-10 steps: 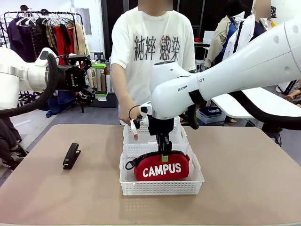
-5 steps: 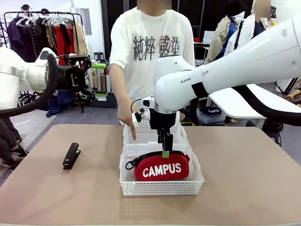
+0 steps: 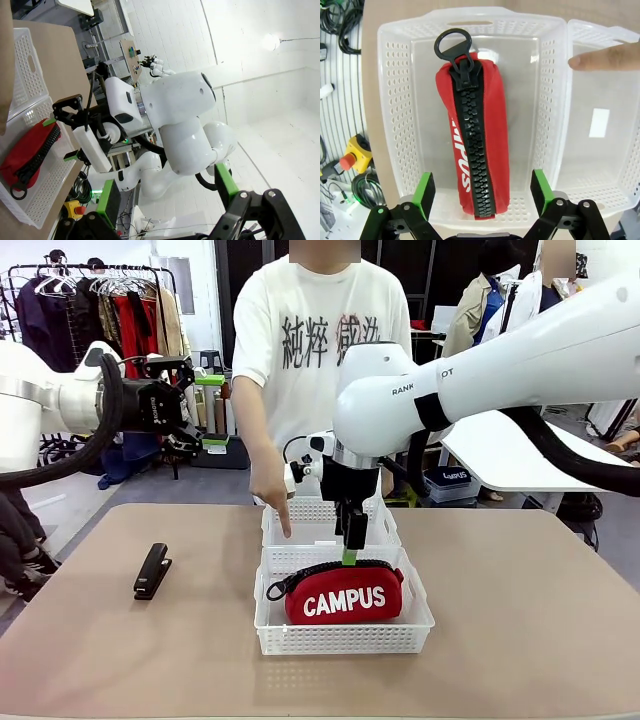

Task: Distribute items into two baskets.
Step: Pick up the Stapler that the person points to.

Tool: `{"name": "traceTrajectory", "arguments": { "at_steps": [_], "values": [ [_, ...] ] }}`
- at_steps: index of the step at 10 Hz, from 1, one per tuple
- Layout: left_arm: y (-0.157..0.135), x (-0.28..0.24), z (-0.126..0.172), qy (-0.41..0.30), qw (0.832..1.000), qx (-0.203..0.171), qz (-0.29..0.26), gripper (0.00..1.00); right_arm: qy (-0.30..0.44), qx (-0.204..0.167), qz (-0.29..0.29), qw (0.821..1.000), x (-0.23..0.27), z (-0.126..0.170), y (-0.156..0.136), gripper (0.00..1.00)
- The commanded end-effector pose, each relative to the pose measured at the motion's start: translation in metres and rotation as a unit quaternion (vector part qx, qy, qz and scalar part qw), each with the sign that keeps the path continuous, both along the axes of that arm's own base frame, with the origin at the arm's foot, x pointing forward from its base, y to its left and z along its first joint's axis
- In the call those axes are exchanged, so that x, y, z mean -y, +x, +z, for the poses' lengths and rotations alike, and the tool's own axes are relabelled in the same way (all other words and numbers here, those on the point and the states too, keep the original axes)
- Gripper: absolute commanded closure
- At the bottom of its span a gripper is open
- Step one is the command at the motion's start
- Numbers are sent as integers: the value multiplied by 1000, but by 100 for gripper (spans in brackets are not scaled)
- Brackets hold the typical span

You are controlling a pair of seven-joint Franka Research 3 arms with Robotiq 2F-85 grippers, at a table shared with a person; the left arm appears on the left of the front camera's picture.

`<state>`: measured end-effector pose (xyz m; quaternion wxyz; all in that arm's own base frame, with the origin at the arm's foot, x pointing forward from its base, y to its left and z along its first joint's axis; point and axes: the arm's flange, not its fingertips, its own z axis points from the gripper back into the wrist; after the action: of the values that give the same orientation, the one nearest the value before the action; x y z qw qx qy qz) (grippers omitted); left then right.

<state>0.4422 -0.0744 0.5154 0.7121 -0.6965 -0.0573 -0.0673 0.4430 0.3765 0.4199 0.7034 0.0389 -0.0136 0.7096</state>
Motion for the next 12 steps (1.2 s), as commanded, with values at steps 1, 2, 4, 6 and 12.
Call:
{"name": "traceTrajectory", "arguments": {
  "at_steps": [1,2,4,6,12],
  "values": [
    [-1,-2,2,2,1000,3,0,0,-7,3,6,1000,-1,-3,-1,0],
    [-1,-2,2,2,1000,3,0,0,-7,3,6,1000,-1,-3,-1,0],
    [-1,-2,2,2,1000,3,0,0,-7,3,6,1000,-1,-3,-1,0],
    [-1,-2,2,2,1000,3,0,0,14,-40,-41,998,10,15,3,0],
    [-1,-2,2,2,1000,3,0,0,133,-217,-177,951,99,79,8,0]
  ]
}}
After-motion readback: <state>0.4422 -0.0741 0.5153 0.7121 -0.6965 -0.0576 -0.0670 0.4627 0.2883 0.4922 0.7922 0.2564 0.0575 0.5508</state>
